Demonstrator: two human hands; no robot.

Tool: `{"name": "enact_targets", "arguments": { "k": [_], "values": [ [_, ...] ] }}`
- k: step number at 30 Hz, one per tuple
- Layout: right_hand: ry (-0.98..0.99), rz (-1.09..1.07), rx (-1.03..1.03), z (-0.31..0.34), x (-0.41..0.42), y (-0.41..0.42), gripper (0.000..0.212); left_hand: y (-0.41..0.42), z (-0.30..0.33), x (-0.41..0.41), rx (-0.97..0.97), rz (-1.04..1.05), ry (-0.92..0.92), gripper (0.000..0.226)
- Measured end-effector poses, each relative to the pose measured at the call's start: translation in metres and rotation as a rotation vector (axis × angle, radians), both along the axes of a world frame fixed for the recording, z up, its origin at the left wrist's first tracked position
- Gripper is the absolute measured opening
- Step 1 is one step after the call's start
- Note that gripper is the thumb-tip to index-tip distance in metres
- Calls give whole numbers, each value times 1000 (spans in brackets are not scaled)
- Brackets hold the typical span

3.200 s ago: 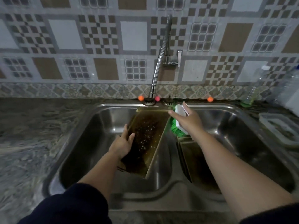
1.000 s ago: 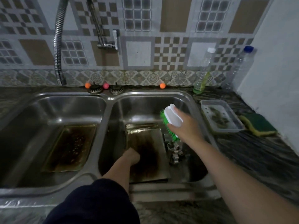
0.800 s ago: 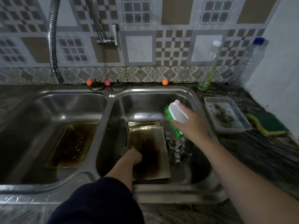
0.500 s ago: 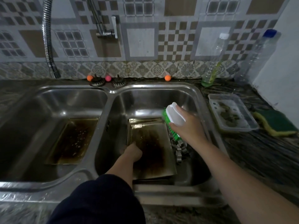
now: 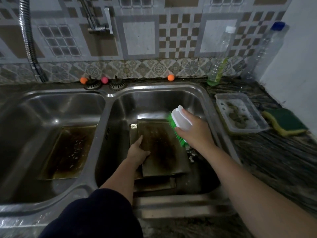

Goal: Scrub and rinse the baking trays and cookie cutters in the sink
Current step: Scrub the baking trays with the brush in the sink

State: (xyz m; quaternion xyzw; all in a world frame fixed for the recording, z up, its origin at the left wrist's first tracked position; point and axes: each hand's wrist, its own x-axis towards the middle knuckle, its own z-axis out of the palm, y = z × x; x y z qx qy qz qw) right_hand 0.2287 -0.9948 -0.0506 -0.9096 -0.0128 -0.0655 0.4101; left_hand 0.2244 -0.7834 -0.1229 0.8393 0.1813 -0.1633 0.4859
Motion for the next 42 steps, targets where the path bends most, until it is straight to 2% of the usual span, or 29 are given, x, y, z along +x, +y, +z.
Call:
{"name": "enact_targets", "arguments": {
  "k": [4, 8, 11, 18, 20, 23, 29, 35, 39, 42],
  "values": [
    [-38, -63, -74, 30, 5, -18, 67, -3, 2, -1, -93, 49, -90, 80],
    [-113, -241, -134, 71, 13, -57, 65, -6, 9, -2, -145, 49, -168, 79],
    [-84, -365, -295, 85, 22, -95, 64, -5, 13, -1, -172, 29, -242, 79],
    [175, -350, -398, 50, 33, -130, 63, -7, 32, -1, -290, 41, -386, 77],
    [191, -358, -396, 44, 32, -132, 64, -10, 41, -1, -330, 50, -409, 76],
    [109, -367, -373, 53, 30, -131, 64, -16, 51, 1, -381, 83, -414, 75],
    [-75, -218, -189, 85, 8, -70, 64, -24, 61, -1, -459, 115, -446, 75],
    [-115, 33, -114, 38, -29, 38, 65, -20, 74, -10, -417, 147, -561, 62],
    [-207, 4, -133, 30, -15, 80, 66, -12, 75, -22, -434, 72, -599, 59],
    [-173, -2, -190, 54, 22, 96, 67, -9, 73, -28, -427, 39, -633, 56]
  ]
}}
